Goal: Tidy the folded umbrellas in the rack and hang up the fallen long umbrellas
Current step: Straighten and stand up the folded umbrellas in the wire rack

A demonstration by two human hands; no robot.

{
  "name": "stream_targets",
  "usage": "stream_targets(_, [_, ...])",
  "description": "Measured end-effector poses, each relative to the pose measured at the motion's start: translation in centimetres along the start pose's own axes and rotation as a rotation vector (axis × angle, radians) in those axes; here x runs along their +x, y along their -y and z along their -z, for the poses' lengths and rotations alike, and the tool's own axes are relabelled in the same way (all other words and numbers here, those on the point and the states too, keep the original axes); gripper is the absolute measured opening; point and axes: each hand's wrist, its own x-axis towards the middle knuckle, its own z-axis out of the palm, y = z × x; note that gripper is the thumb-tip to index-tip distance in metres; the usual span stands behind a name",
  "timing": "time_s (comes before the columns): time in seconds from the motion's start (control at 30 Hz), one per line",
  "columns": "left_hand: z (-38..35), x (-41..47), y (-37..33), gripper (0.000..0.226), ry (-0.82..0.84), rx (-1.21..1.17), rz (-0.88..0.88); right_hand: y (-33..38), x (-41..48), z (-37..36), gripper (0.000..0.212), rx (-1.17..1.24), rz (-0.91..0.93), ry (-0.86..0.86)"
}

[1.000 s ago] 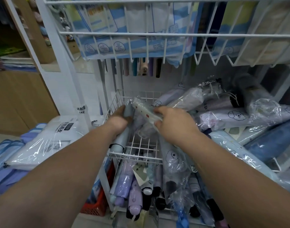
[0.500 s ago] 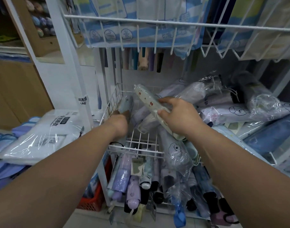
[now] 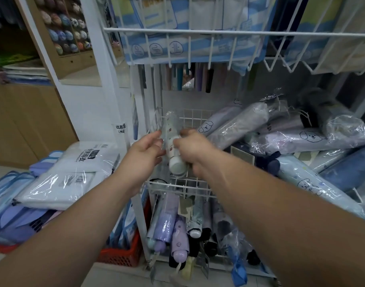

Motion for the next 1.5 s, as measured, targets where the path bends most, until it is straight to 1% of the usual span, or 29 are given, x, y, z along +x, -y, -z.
stream_targets(0.07, [0.2, 0.1, -0.1, 0.042, 0.014, 0.040, -0.004, -1.5, 1.1, -1.9, 0.056, 0.169, -0.053, -0.004])
stream_targets(0.17, [0.9, 0.4, 0.6, 0.053, 0.048, 0.255, -0.025, -3.1, 2.0, -3.1, 0.064, 0.321, -0.098, -0.025])
stream_targets(0.27, [1.0, 0.6, 1.1, 0.065, 0.064, 0.376, -0.048, -4.0, 2.3, -3.3, 0.059, 0.378, -0.104, -0.001])
stream_targets(0.33, [0.8, 0.6, 1.2, 0.066, 0.065, 0.475, -0.065, -4.3, 2.4, -2.9, 0.051, 0.377, -0.100, 0.021])
stream_targets(0.37, [0.7, 0.6, 1.3, 0.065, 0.060, 0.534, -0.076, -4.6, 2.5, -2.6, 0.051, 0.347, -0.089, 0.032])
stream_targets(0.4, [0.6, 0.6, 1.5, 0.063, 0.053, 0.596, -0.092, -4.9, 2.8, -2.4, 0.055, 0.290, -0.070, 0.036])
stream_targets(0.5, [0.3, 0.5, 1.8, 0.057, 0.046, 0.763, -0.134, -5.5, 3.1, -2.2, 0.065, 0.094, 0.046, 0.026])
stream_targets(0.6, [0.5, 0.7, 1.9, 0.061, 0.025, 0.824, -0.106, -5.8, 3.3, -2.3, 0.067, 0.026, 0.113, 0.065])
stream_targets(0.67, [0.3, 0.5, 1.9, 0.066, 0.040, 0.946, -0.106, -6.0, 3.5, -2.5, 0.065, -0.050, 0.153, 0.114])
stream_targets(0.73, [-0.2, 0.1, 2.1, 0.065, 0.055, 1.048, -0.117, -6.1, 3.6, -2.7, 0.064, -0.089, 0.166, 0.154])
stream_targets(0.8, [-0.5, -0.3, 2.3, 0.058, 0.050, 1.089, -0.158, -6.0, 3.6, -2.8, 0.061, -0.118, 0.171, 0.167])
stream_targets(0.87, [-0.5, -0.2, 2.1, 0.050, 0.058, 1.139, -0.184, -5.9, 3.6, -2.9, 0.061, -0.204, 0.188, 0.142])
stream_targets(0.97, [-0.2, 0.4, 1.5, 0.037, 0.100, 1.235, -0.160, -5.7, 3.1, -2.8, 0.060, -0.303, 0.201, 0.112])
stream_targets(1.03, [-0.1, 0.6, 1.3, 0.024, 0.125, 1.265, -0.178, -5.0, 2.7, -2.5, 0.055, -0.344, 0.206, 0.049])
stream_targets(1.1, [0.1, 0.8, 1.7, 0.013, 0.121, 1.258, -0.221, -3.7, 2.0, -1.8, 0.052, -0.352, 0.217, -0.055])
stream_targets(1.17, [0.3, 1.0, 2.2, 0.014, 0.102, 1.242, -0.249, -2.0, 0.9, -0.9, 0.047, -0.319, 0.251, -0.109])
stream_targets(1.23, [0.2, 1.0, 2.4, 0.011, 0.069, 1.215, -0.274, -0.4, -0.7, 0.6, 0.038, -0.326, 0.324, -0.132])
stream_targets(1.27, [-0.1, 0.9, 2.5, 0.013, 0.046, 1.201, -0.296, 0.3, -1.7, 1.6, 0.034, -0.352, 0.355, -0.137])
stream_targets(1.3, [-0.6, 0.7, 2.3, 0.023, 0.031, 1.184, -0.316, 0.9, -2.6, 2.8, 0.031, -0.385, 0.379, -0.139])
stream_targets(1.33, [-1.3, 0.4, 2.0, 0.034, 0.033, 1.152, -0.340, 1.3, -3.4, 4.0, 0.028, -0.418, 0.401, -0.142])
stream_targets(1.4, [-3.1, -0.2, 1.4, 0.044, 0.071, 1.036, -0.412, 1.7, -4.5, 6.7, 0.027, -0.517, 0.429, -0.166])
stream_targets(1.43, [-3.9, -0.4, 1.0, 0.047, 0.095, 0.971, -0.432, 1.7, -4.8, 8.0, 0.028, -0.607, 0.444, -0.208])
stream_targets(1.5, [-5.4, -0.3, 0.4, 0.055, 0.133, 0.838, -0.433, 1.3, -4.8, 10.4, 0.033, -0.907, 0.471, -0.357])
